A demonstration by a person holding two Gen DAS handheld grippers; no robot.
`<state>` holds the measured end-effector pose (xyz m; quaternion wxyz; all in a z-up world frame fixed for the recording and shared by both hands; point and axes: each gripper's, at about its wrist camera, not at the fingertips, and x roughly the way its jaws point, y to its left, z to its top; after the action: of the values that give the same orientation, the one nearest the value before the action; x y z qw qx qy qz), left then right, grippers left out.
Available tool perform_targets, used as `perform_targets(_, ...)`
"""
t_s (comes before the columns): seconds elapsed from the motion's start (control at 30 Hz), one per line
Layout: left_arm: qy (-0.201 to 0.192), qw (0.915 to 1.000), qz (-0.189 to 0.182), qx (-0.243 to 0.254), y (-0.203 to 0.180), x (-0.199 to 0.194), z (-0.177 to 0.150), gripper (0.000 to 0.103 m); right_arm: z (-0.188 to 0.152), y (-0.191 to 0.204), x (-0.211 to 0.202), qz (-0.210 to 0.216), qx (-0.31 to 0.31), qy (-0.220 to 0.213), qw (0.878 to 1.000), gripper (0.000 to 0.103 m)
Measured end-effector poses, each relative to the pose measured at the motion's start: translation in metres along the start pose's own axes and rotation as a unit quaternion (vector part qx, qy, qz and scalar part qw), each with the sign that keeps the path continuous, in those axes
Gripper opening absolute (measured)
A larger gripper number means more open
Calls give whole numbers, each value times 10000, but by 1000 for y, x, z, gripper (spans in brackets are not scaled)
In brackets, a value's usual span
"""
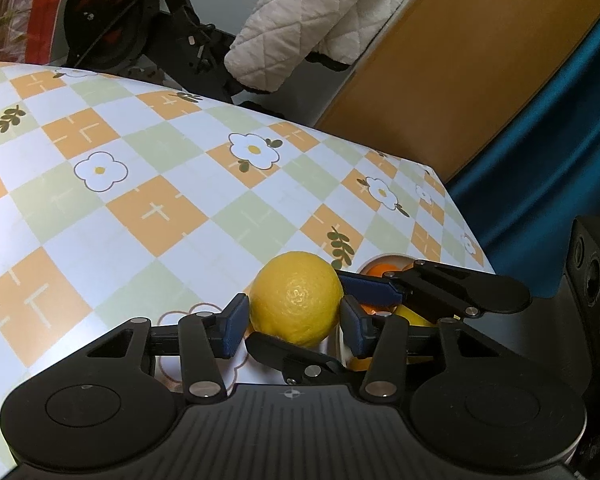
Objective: Organize fruits
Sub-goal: 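Carry the lemon onto the plate and open the left gripper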
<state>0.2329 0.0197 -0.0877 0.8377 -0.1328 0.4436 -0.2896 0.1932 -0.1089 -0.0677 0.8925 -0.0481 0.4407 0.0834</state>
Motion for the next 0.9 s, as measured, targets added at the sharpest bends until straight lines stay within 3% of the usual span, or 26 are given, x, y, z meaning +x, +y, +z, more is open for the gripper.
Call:
perform_targets(0.4,-213,9991,233,-272,6,-23,-17,52,-3,17,-4,286,-23,-7,9996,61)
perform_targets(0.9,-294,9987,404,-107,-8,-39,-22,50,-12,19,-21,392,266,-160,9987,61)
